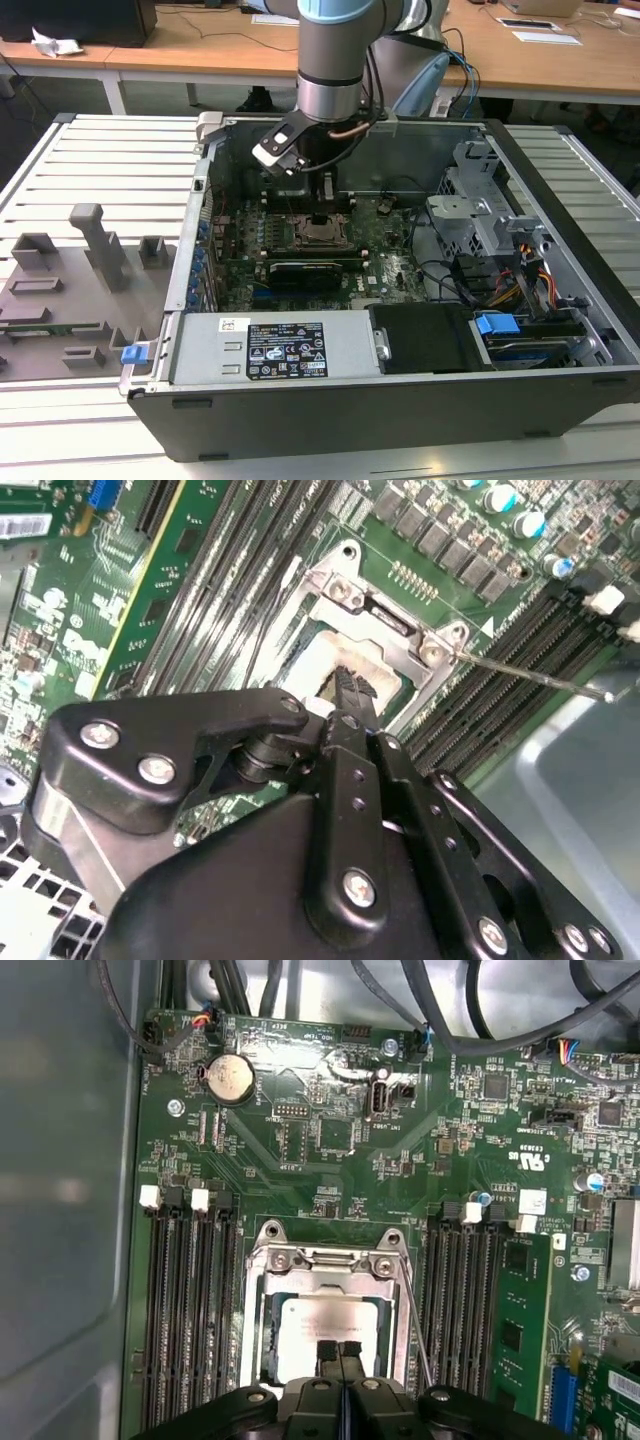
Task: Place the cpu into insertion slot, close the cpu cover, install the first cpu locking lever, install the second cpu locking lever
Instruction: 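Install the first cpu locking lever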
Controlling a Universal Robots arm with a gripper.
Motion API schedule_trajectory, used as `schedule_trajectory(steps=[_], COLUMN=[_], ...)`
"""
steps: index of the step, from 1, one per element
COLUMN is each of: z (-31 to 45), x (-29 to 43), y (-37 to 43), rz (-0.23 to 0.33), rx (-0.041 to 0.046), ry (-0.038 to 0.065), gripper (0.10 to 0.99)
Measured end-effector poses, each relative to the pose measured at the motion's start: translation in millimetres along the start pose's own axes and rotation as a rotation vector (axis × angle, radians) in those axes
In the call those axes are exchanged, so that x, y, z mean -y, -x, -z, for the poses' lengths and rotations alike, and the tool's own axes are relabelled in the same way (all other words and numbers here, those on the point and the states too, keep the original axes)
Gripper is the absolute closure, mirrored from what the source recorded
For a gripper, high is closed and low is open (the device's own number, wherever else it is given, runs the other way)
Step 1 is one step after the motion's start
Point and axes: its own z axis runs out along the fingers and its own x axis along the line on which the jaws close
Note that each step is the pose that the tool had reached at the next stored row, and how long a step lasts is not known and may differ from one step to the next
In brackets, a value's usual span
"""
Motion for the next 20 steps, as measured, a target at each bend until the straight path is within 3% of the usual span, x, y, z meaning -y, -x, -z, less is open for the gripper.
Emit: schedule_trajectory(steps=[4,8,12,16,20], z=[14.8,24.6,47.5,53.8,54.0], x=[0.0,-0.1,-0.1,-0.1,-0.1], y=[0.6,0.9,2.0,2.3,2.4], rz=[0.0,0.0,0.0,0.001,0.129], rx=[0.0001,0.0027,0.0072,0.0101,0.0122], ry=[0.0,0.0,0.0,0.0,0.008], gripper=[0.98,0.98,0.98,0.98,0.98])
